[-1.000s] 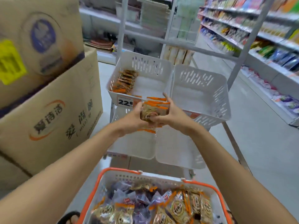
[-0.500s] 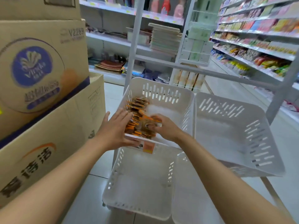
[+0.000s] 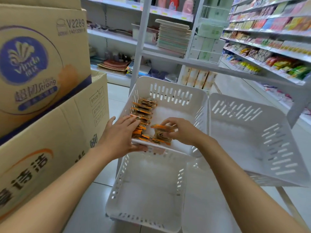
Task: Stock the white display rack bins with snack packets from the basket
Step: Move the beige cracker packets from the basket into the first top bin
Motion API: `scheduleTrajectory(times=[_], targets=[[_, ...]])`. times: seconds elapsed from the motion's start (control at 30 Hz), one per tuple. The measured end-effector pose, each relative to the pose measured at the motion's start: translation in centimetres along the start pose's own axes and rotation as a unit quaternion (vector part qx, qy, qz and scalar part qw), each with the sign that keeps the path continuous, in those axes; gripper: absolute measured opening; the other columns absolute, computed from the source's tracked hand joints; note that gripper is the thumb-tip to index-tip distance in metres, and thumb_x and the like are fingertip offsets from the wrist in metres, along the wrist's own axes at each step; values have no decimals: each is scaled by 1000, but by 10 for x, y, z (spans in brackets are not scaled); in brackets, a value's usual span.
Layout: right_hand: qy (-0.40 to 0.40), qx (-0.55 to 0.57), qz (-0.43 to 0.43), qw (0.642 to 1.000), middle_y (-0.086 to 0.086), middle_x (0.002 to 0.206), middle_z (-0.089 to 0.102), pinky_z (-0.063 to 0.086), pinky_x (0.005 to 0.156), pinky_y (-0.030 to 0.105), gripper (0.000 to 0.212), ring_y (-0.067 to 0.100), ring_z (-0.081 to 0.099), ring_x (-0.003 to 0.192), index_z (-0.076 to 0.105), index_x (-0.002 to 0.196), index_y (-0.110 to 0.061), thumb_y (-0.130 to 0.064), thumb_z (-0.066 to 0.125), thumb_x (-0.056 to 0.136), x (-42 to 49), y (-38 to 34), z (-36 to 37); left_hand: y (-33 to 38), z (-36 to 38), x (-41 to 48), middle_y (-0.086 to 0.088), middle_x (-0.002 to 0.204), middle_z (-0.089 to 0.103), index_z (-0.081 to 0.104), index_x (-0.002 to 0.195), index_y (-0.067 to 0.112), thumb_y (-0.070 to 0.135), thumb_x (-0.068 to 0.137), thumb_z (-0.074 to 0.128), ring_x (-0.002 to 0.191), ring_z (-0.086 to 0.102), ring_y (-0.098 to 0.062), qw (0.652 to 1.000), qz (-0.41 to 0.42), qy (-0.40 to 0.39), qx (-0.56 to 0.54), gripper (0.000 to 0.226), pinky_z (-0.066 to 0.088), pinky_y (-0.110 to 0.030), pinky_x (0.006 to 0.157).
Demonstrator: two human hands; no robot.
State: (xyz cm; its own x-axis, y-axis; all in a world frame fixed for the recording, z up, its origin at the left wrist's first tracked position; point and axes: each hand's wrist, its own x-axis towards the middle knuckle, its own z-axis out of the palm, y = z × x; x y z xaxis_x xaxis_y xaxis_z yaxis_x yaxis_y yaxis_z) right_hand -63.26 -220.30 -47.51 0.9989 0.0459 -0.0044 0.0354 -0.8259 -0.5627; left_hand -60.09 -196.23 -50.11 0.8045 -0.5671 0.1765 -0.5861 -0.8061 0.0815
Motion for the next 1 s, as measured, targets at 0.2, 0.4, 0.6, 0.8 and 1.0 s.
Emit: scheduleTrajectory(times=[0.2,0.4,0.6,0.8,1.0], targets=[[-63,109,39,991,0,139,51,47,104,40,62,20,54,122,53,137,-33,-50,74,81,1,-10,6,-2,1,-1,11,164,18,15,158,26,88,67,44,151,11,-9,1000,-4,8,-25,114,4,-44,122],[-41,225,68,971,1,137,53,49,102,36,60,19,57,120,57,136,-23,-34,80,81,-3,-8,21,0,-1,-1,9,163,19,15,158,25,84,71,50,151,12,-11,999,-6,3,-34,110,6,-44,122],[-26,233,79,969,0,139,51,44,94,29,63,18,52,123,54,139,-21,-27,80,81,2,-13,27,-1,-2,-2,9,163,21,17,157,26,84,70,51,151,12,-11,999,-3,11,-36,111,7,-45,123],[35,109,53,992,4,154,33,27,115,33,73,18,33,140,42,147,-26,-36,76,83,-24,-21,22,6,-16,-15,10,164,17,17,157,29,84,63,60,151,7,-11,995,-16,-10,-96,118,-3,-55,120],[200,130,4,971,-3,109,61,43,71,11,33,8,58,84,68,115,-16,-17,75,82,-115,-53,27,62,-30,-77,1,121,66,65,122,23,48,76,79,115,56,-22,973,17,125,-193,55,43,-40,97]])
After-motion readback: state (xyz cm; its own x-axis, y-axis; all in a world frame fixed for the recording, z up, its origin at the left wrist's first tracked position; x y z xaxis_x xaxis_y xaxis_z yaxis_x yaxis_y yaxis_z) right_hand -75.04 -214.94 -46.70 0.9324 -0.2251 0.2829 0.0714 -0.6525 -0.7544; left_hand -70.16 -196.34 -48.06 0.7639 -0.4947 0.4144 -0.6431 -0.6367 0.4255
